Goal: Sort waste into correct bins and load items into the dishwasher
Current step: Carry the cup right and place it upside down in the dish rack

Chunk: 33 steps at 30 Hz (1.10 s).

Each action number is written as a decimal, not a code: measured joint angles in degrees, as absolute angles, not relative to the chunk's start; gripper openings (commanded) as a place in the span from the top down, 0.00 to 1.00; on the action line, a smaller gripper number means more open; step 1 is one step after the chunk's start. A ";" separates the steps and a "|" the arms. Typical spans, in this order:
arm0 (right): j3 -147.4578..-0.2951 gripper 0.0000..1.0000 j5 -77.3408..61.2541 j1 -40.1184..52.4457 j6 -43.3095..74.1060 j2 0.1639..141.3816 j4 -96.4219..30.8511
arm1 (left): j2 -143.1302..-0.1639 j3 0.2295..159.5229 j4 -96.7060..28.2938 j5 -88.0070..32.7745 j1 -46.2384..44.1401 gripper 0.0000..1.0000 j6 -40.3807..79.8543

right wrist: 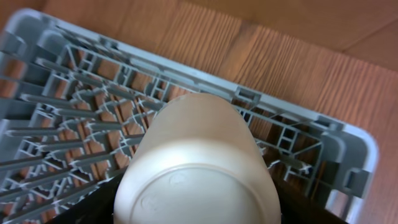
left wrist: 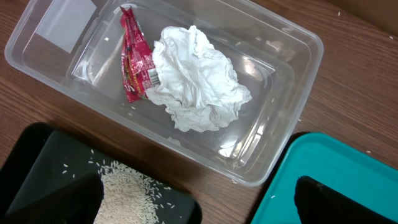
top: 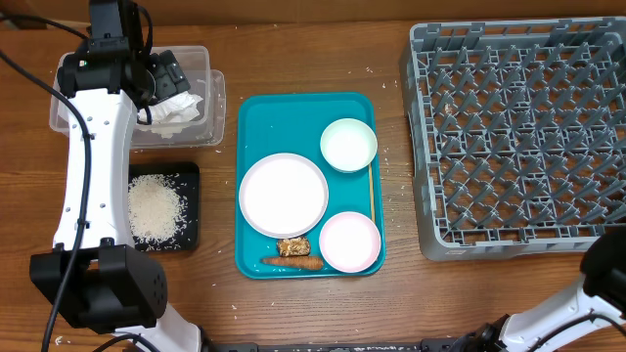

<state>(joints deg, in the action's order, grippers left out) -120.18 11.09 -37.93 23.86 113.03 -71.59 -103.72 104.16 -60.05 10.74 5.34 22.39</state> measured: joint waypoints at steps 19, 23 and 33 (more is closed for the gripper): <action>-119.87 0.19 4.67 -37.87 23.90 116.14 -75.33 | -103.72 104.16 -60.05 10.74 5.34 0.00 22.39; -119.87 0.20 4.25 -37.87 23.90 116.14 -76.14 | -103.72 104.16 -60.05 10.74 5.34 0.00 22.39; -119.79 0.19 -6.22 -35.22 20.14 114.89 -74.50 | -103.72 104.16 -60.05 10.74 5.34 0.00 22.39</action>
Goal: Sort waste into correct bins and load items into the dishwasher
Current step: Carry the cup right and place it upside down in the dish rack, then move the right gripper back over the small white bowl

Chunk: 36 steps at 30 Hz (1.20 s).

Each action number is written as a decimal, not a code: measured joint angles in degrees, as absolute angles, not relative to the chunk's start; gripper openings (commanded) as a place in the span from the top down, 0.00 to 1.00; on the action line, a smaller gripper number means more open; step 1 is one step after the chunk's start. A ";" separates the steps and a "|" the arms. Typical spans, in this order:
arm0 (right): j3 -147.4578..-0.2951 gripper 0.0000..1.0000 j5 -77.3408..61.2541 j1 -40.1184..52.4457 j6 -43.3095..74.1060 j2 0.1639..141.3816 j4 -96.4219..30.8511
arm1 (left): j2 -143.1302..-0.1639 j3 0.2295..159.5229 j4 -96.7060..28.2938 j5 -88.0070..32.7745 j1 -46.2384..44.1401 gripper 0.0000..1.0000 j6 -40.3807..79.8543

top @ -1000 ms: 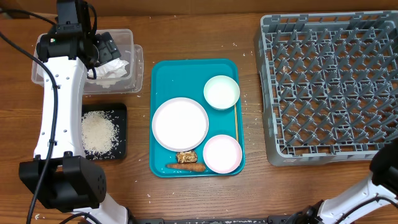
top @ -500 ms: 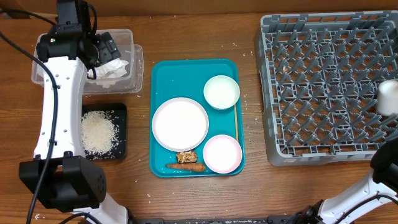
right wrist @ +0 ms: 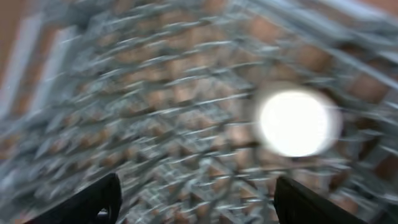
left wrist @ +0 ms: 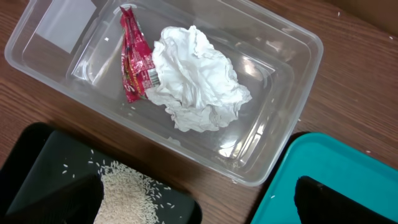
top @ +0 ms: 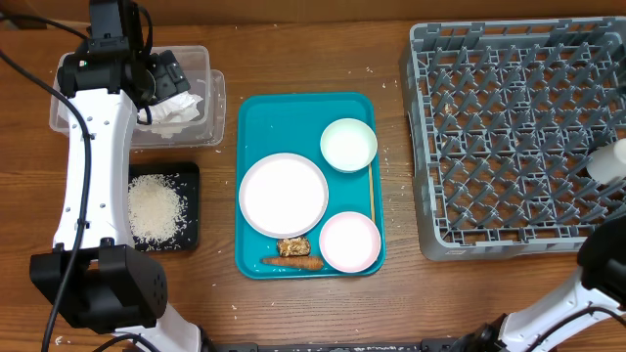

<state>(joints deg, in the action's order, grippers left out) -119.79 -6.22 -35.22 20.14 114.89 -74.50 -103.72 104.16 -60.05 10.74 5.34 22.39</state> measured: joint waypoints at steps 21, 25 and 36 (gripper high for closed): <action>-119.77 0.23 -3.70 24.32 27.79 122.80 -66.52 | -103.72 104.16 -60.07 10.74 5.34 0.00 22.39; -119.77 0.25 -1.85 28.47 31.40 129.47 -65.80 | -103.72 104.16 -60.05 10.74 5.34 0.00 22.39; -119.68 0.46 2.70 34.13 36.12 136.22 -65.14 | -103.72 104.16 -60.05 10.74 5.34 0.00 22.39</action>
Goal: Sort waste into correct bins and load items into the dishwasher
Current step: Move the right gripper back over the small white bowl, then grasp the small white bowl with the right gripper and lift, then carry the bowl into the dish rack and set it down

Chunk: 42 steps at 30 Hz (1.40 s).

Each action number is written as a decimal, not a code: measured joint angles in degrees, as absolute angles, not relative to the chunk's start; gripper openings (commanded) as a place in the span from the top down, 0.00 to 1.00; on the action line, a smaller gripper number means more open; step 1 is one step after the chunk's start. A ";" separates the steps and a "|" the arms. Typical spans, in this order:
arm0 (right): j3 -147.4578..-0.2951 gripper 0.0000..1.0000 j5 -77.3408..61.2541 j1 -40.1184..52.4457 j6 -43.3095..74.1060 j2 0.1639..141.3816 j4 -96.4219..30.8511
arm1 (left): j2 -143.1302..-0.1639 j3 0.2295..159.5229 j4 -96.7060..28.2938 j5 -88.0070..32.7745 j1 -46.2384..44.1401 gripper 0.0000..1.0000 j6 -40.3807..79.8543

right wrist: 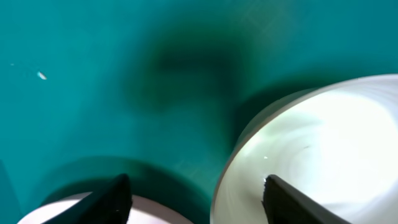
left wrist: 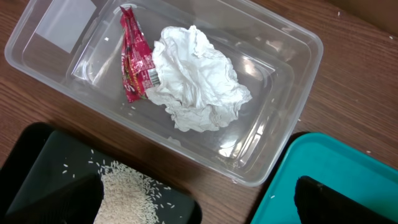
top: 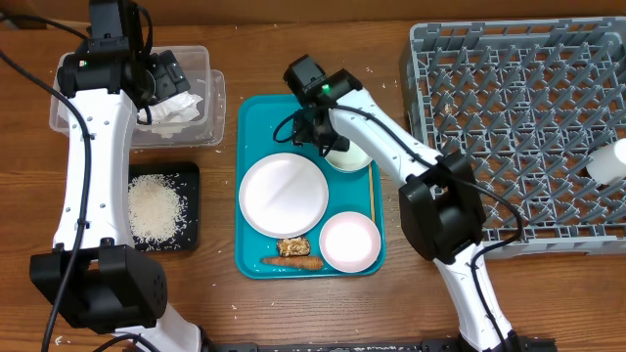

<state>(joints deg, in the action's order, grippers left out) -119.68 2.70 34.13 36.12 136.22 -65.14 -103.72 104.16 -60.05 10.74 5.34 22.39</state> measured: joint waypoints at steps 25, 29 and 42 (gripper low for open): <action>-155.22 0.96 2.37 27.16 32.73 136.31 -91.33 | -103.72 104.16 -60.07 10.74 5.34 0.00 22.39; -165.16 0.96 0.84 17.63 28.95 135.90 -94.41 | -103.72 104.16 -60.05 10.74 5.34 0.00 22.39; -159.50 0.96 -37.36 -20.32 7.57 135.74 -80.77 | -103.72 104.16 -60.05 10.74 5.34 0.00 22.39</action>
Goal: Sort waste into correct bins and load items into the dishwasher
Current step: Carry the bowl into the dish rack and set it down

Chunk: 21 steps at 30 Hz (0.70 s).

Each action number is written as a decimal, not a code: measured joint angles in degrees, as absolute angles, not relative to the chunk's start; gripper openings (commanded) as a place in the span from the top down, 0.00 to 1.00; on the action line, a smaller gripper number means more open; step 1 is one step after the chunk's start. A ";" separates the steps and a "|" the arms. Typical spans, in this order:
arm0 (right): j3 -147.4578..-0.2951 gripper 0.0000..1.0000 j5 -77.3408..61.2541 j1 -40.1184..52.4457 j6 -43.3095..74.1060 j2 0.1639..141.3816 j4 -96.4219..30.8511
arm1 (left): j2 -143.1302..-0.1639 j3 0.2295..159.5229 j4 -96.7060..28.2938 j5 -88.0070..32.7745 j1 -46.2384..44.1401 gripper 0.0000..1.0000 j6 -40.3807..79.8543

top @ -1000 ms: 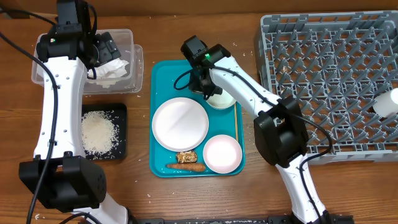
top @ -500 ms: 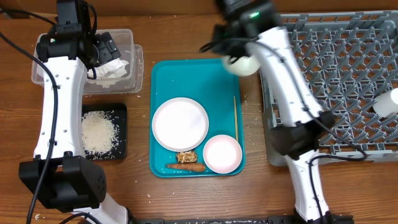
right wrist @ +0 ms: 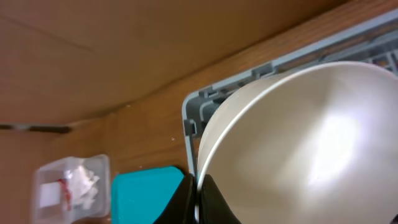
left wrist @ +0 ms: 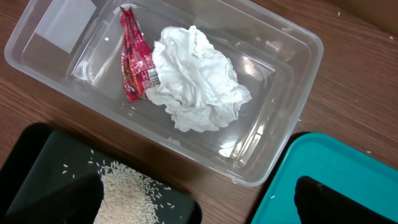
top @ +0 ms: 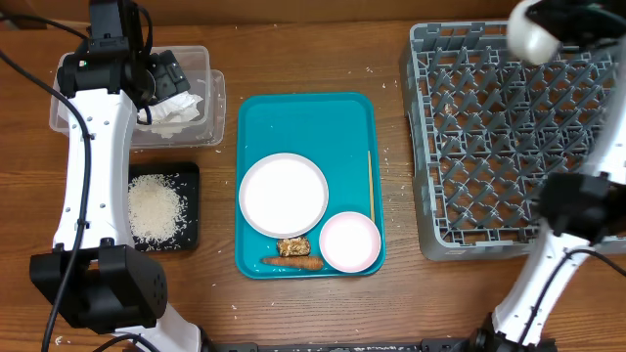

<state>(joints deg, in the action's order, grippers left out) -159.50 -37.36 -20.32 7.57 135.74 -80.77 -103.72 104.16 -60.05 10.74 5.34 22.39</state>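
Observation:
My right gripper (right wrist: 199,193) is shut on the rim of a pale mint bowl (right wrist: 311,143), held tilted over the far left corner of the grey dish rack (top: 509,147). From above, the bowl (top: 533,35) shows at the rack's top edge. The teal tray (top: 256,117) carries a white plate (top: 284,194), a pink bowl (top: 349,241), a carrot piece (top: 291,261), a brown scrap (top: 292,246) and a chopstick (top: 371,186). My left gripper (left wrist: 199,208) hangs open over the clear bin (left wrist: 286,56), which holds crumpled tissue (left wrist: 196,78) and a red wrapper (left wrist: 134,59).
A black tray of rice (top: 156,207) sits in front of the clear bin, left of the teal tray. The rack fills the right side of the table. Brown wall or board runs along the far edge.
My right gripper was open at the mint bowl on the teal tray; now it is shut on that bowl's rim over the rack's far left corner. The left arm has not moved.
My right gripper first held a beige cup over a rack corner. Then the cup lay at the rack's right edge and the gripper was open. After that it was at the mint bowl on the tray, and now holds it over the rack. The left gripper stayed open over the bin.

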 measured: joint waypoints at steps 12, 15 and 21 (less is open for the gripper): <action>-134.04 0.96 -67.44 -35.11 5.08 135.87 -50.00 | -103.72 104.16 -60.05 10.74 5.34 0.00 22.39; -129.08 0.96 -70.26 -35.77 7.42 135.94 -43.31 | -103.72 104.16 -60.05 10.74 5.34 0.00 22.39; -123.42 0.96 -72.27 -35.46 11.11 135.94 -35.90 | -103.72 104.16 -60.05 10.74 5.34 0.00 22.39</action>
<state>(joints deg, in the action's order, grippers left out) -123.42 -72.27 -35.46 11.11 135.94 -35.90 -103.72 104.16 -60.05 10.74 5.34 22.39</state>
